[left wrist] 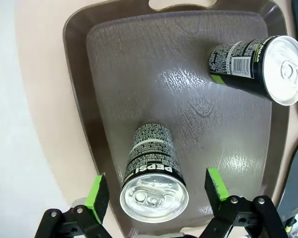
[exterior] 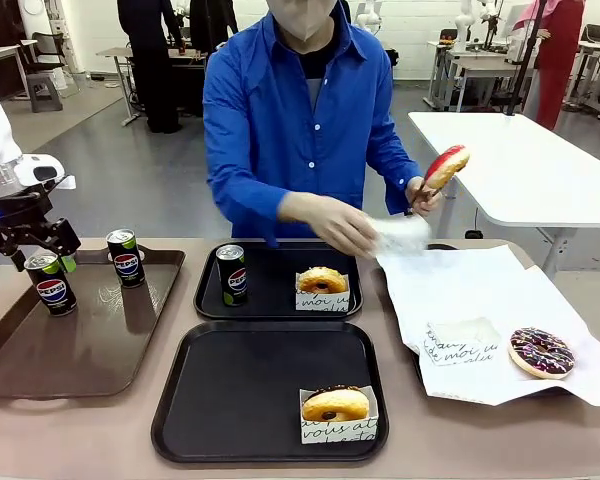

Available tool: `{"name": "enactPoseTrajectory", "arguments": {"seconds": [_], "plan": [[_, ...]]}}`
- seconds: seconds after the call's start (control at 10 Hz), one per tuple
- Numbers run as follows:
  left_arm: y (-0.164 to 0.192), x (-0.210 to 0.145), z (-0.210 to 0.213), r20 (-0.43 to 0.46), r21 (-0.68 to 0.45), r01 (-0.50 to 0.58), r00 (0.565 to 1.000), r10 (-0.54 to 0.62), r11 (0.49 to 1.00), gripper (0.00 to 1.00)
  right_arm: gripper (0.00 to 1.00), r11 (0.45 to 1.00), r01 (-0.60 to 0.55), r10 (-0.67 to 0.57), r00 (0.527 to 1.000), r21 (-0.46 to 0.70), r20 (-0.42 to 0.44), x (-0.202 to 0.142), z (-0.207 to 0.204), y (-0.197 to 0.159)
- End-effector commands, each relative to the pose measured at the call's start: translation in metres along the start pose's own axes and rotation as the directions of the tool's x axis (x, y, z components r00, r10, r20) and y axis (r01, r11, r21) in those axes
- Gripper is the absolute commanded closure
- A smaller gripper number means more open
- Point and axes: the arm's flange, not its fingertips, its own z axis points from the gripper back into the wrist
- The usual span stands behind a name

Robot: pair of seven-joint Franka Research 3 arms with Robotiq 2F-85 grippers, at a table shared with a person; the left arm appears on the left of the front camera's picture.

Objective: Set up donuts and drinks on trays.
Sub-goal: Pick up one Pepsi coke from the Handle tray and place it on the Flat Tray without a Pepsi coke.

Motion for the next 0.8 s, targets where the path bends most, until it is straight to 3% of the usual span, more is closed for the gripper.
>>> {"name": "enactPoseTrajectory", "arguments": {"seconds": [0.0,0.4,0.5,0.6,0.7], "plan": [[-0.001,-0.006,0.0,0.009,0.007,0.021,1.0,-0.021,1.0,0.0,0.0,1.0,-0.003,0.003,1.0,0.019,-0.001,0.0,0.0,0.0],[0.005,0.0,-0.01,0.007,0.002,-0.008,1.0,0.008,1.0,0.0,0.0,1.0,-0.003,0.003,1.0,0.019,-0.001,0.0,0.0,0.0],[0.006,0.0,-0.013,0.01,-0.002,-0.017,1.0,0.017,1.0,0.41,0.0,1.0,-0.003,0.003,1.0,0.019,-0.001,0.0,0.0,0.0],[0.007,0.001,-0.014,0.009,-0.001,-0.024,1.0,0.024,1.0,0.57,0.0,1.0,-0.003,0.003,1.0,0.019,-0.001,0.0,0.0,0.0],[0.008,0.003,-0.015,0.006,-0.001,-0.021,1.0,0.021,1.0,0.98,0.0,1.0,-0.003,0.003,1.0,0.019,-0.001,0.0,0.0,0.0]]}}
